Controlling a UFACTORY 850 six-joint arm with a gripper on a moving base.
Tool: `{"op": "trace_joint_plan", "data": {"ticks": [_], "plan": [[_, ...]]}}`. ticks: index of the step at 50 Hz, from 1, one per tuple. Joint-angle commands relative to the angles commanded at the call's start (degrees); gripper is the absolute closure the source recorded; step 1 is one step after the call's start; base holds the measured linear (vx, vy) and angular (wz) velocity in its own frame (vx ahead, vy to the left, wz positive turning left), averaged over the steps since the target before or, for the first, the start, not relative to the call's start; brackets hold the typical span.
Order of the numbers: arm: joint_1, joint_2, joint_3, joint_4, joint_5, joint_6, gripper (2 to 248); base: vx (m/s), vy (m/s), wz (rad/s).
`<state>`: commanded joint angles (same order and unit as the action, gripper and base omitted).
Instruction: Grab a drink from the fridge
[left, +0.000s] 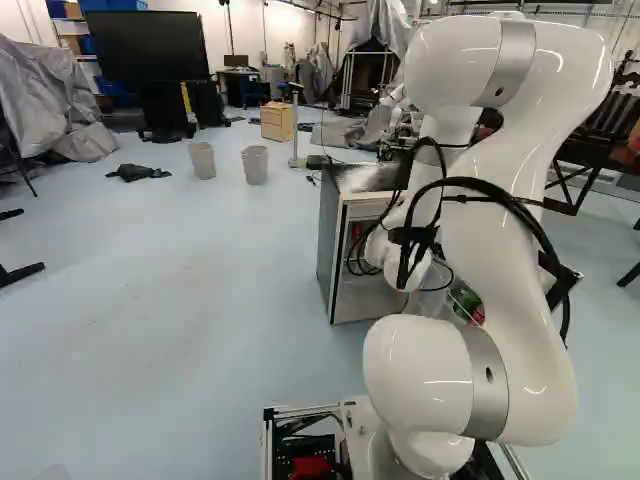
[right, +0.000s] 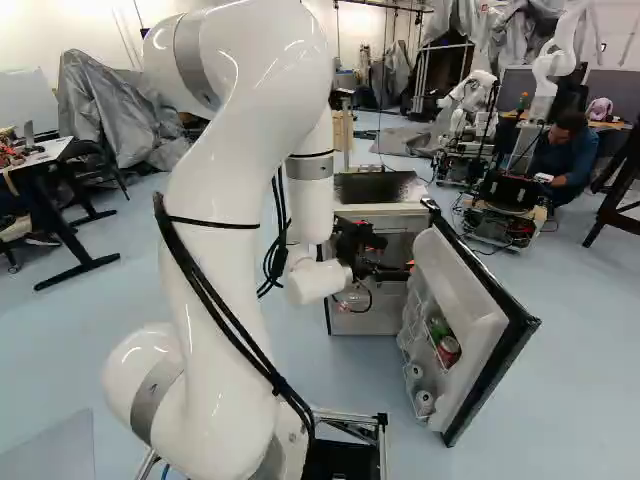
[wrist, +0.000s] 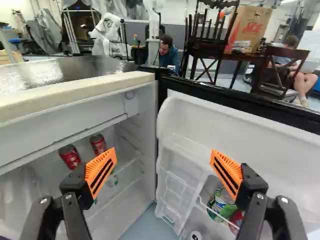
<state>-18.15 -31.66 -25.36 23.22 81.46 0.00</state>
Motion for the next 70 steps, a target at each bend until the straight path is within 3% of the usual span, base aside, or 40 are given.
{"op": "trace_joint_plan", "data": {"ticks": [43,51,70], "plan": [[-0.2,-8.7,-3.9,-26.0,0.0,0.0,3,0.0,0.0,0.0],[-0.3,-10.5,-5.1,-27.9,0.0,0.0,3,0.0,0.0,0.0],[-0.9,-14.9,-8.2,-28.3,0.0,0.0,3,0.0,0.0,0.0]]}}
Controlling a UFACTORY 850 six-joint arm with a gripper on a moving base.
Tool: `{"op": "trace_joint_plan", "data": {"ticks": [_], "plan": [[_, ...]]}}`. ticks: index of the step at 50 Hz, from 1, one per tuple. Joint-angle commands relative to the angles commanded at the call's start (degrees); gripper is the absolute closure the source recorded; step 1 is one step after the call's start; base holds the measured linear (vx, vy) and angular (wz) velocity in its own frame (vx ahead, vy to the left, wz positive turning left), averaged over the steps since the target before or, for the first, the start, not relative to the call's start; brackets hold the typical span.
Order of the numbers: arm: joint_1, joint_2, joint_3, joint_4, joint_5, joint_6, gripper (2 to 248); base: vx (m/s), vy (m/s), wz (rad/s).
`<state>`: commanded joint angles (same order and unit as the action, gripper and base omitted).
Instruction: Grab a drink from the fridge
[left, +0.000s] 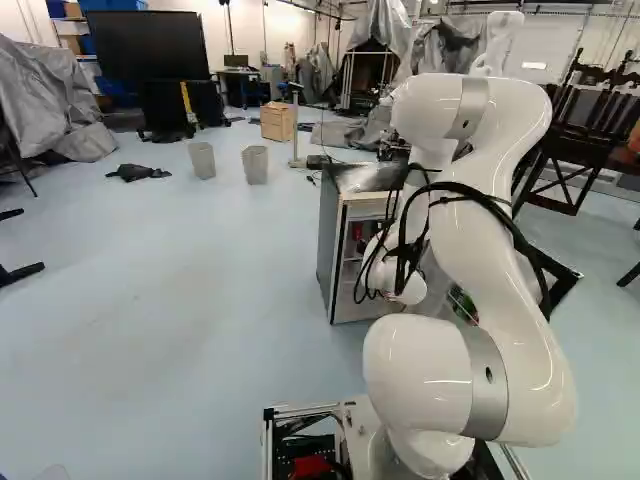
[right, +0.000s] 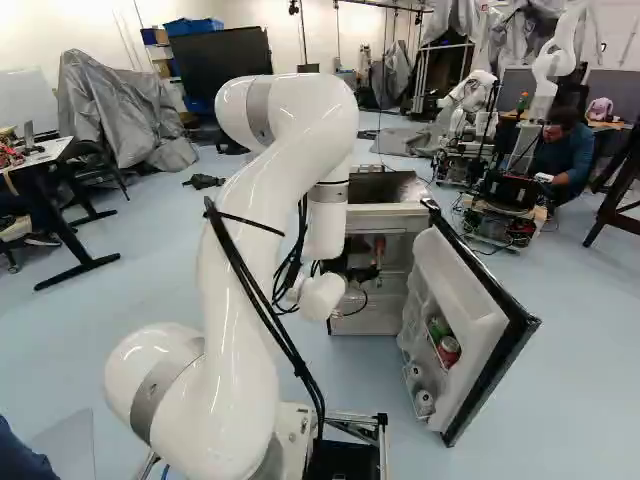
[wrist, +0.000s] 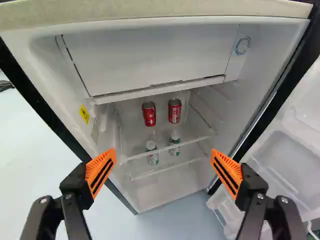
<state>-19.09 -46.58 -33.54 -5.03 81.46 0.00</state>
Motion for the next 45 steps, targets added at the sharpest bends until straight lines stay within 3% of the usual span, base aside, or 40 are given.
{"op": "trace_joint_plan", "data": {"ticks": [45], "plan": [[-2.0,-12.1,-11.5,-0.8,0.0,0.0,3,0.0,0.0,0.0]]}}
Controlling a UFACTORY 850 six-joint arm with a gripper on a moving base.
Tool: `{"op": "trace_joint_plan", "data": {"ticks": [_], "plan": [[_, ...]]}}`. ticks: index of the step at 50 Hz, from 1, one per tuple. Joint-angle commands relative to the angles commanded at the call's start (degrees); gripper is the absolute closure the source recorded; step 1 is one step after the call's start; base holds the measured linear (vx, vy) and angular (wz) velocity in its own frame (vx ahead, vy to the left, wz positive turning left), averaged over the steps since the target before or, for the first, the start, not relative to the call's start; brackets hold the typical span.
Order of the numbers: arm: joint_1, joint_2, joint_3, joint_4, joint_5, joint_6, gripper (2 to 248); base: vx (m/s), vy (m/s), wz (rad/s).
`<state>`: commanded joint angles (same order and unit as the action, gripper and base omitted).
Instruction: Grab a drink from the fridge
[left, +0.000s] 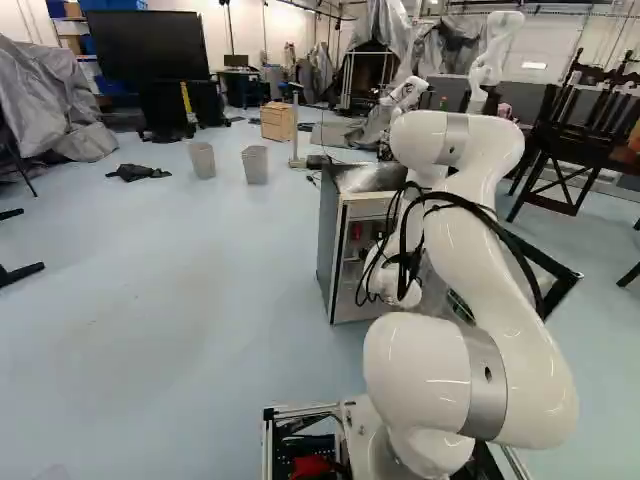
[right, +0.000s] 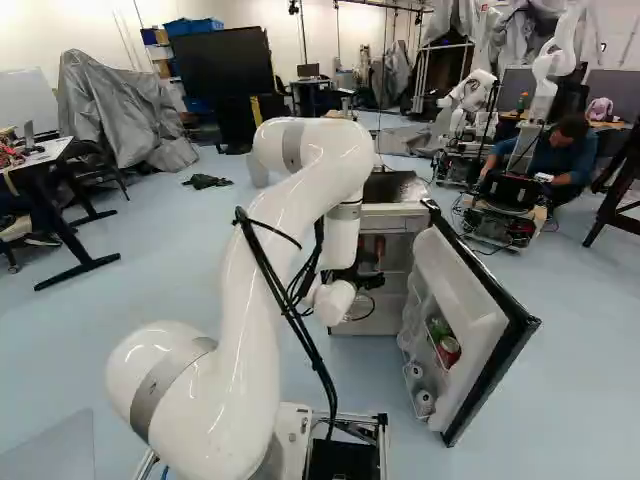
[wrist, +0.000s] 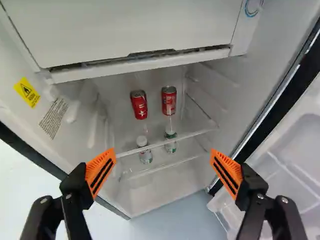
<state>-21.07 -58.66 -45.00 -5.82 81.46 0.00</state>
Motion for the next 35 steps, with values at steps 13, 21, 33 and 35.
{"op": "trace_joint_plan", "data": {"ticks": [13,21,33,35], "plan": [[-0.5,-2.5,-3.8,0.0,0.0,0.0,3,0.0,0.0,0.0],[-0.7,-3.6,-6.0,0.0,0.0,0.0,3,0.0,0.0,0.0],[-0.7,-5.3,-9.3,0.0,0.0,0.0,3,0.0,0.0,0.0],[-0.7,-5.6,-9.9,0.0,0.0,0.0,3,0.0,0.0,0.0]]}}
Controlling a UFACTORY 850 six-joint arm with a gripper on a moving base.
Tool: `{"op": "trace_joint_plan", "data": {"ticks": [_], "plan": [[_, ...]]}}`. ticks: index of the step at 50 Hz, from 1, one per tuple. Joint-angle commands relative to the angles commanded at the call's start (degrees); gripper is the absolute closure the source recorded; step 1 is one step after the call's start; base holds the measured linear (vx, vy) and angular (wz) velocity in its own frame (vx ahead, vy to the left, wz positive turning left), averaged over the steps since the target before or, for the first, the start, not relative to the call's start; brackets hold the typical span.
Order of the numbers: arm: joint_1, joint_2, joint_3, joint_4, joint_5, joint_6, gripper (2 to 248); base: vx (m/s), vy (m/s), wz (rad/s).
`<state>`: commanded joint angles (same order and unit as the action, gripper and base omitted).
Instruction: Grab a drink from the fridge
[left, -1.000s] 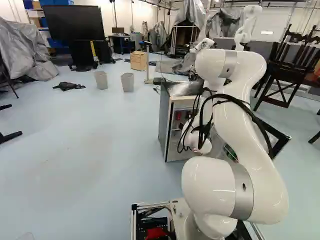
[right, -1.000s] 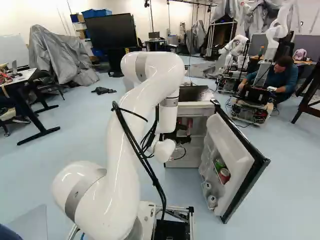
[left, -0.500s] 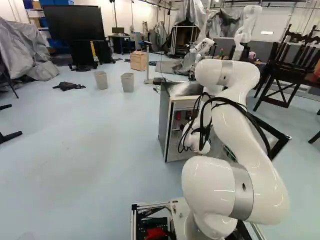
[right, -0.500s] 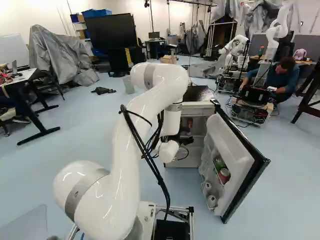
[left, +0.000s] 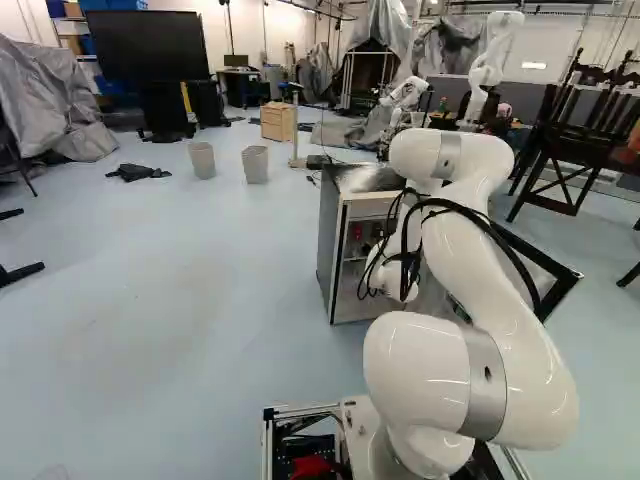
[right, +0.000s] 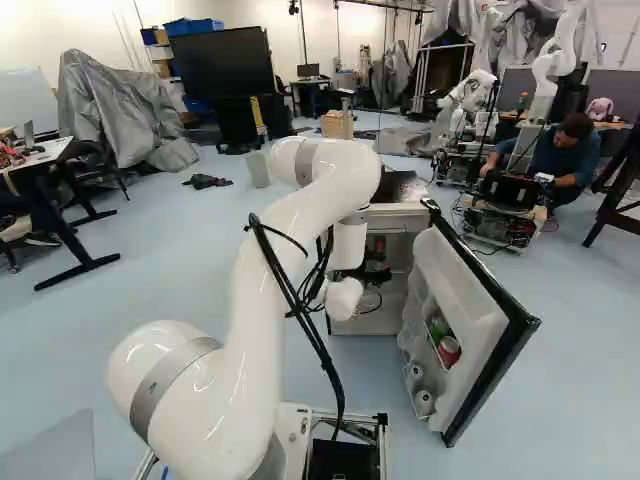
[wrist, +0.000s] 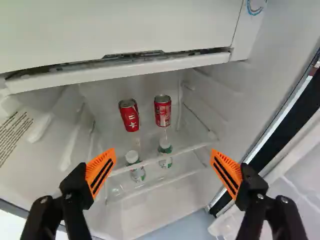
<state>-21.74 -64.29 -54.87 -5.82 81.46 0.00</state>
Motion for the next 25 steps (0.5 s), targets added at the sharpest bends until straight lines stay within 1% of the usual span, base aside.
{"op": "trace_joint_plan", "data": {"ticks": [25], "plan": [[1.2,-3.9,-7.5,0.0,-1.6,0.0,3,0.0,0.0,0.0]]}}
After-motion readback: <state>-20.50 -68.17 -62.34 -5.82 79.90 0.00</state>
